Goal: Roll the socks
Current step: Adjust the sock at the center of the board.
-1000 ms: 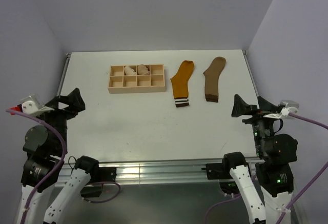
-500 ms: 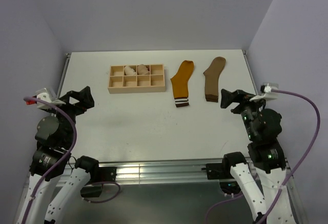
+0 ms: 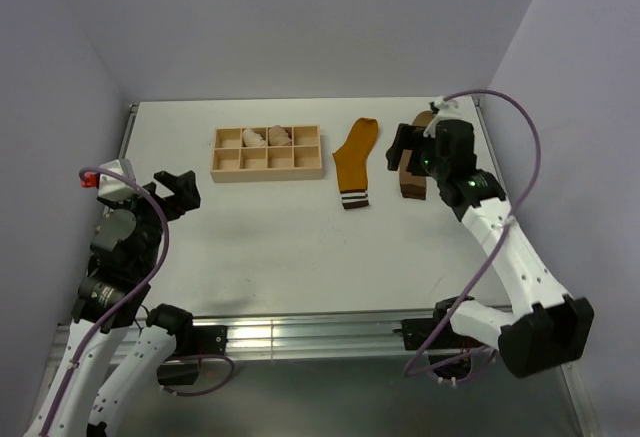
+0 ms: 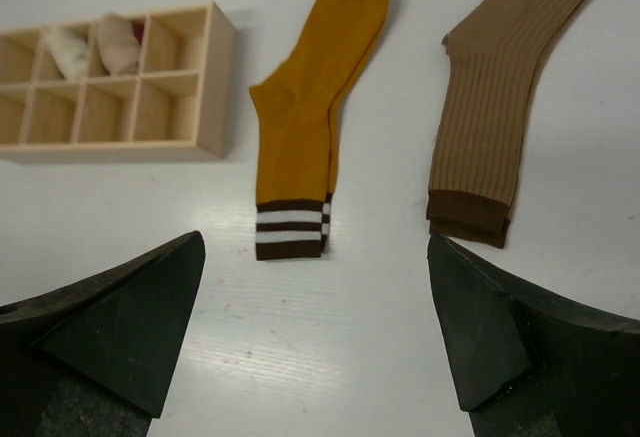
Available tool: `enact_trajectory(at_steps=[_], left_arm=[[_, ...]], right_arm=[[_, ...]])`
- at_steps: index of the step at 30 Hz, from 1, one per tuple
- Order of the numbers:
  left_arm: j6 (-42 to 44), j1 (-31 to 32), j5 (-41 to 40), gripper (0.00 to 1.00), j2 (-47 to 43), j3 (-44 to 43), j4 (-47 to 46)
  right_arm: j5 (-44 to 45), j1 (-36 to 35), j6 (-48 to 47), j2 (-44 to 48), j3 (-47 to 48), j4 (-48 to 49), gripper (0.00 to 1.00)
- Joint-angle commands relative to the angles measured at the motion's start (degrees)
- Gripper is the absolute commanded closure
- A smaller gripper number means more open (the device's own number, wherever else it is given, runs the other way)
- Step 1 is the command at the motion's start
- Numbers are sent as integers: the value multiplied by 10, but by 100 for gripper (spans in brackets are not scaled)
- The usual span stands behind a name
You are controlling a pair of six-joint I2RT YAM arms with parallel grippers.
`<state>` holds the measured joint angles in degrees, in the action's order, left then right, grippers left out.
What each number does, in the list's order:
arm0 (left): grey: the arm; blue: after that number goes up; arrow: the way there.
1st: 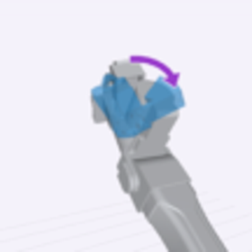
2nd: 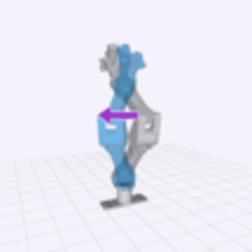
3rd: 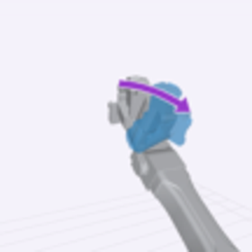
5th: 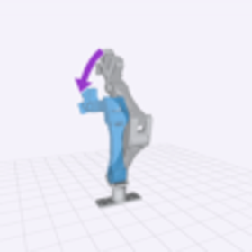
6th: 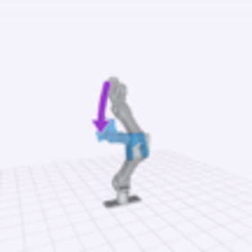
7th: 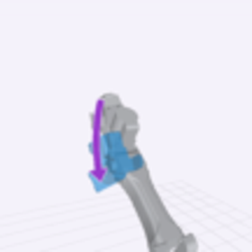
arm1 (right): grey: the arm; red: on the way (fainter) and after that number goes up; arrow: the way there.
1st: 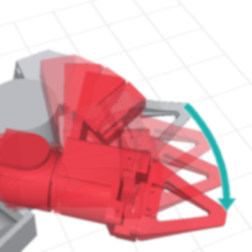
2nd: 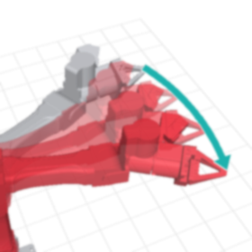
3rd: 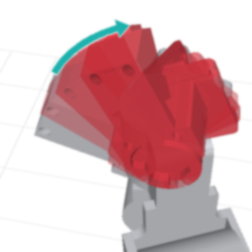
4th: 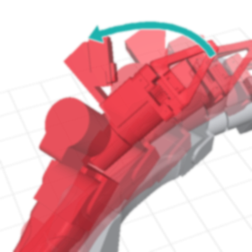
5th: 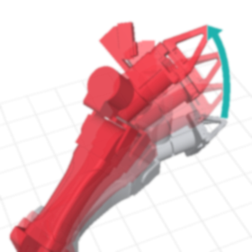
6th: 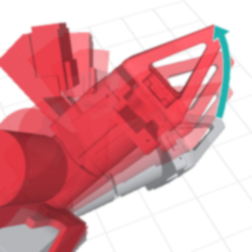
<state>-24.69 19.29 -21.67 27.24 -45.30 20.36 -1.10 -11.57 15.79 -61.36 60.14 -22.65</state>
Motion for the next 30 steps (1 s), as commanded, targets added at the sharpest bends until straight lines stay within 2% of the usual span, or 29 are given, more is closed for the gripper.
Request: enact_trajectory(at_steps=[1, 4, 13, 16, 22, 30], left_arm=[[7, 1, 14, 1, -5, 10, -29], [8, 1, 9, 0, -8, 17, -30], [12, 1, 14, 1, -12, 27, -35], [12, 1, 11, 0, -15, 29, -35], [17, 1, 30, 0, -14, 33, -40], [17, 1, 53, 1, -6, 31, -40]], right_arm=[[22, -46, -67, -50, 15, 56, 0], [42, -78, -107, -127, 42, 57, 5], [-1, -112, -188, -321, 113, 74, 28], [-1, -122, -203, -379, 145, 60, 30], [-2, -126, -181, -468, 185, 58, 34], [39, -132, -125, -509, 204, 13, 42]])
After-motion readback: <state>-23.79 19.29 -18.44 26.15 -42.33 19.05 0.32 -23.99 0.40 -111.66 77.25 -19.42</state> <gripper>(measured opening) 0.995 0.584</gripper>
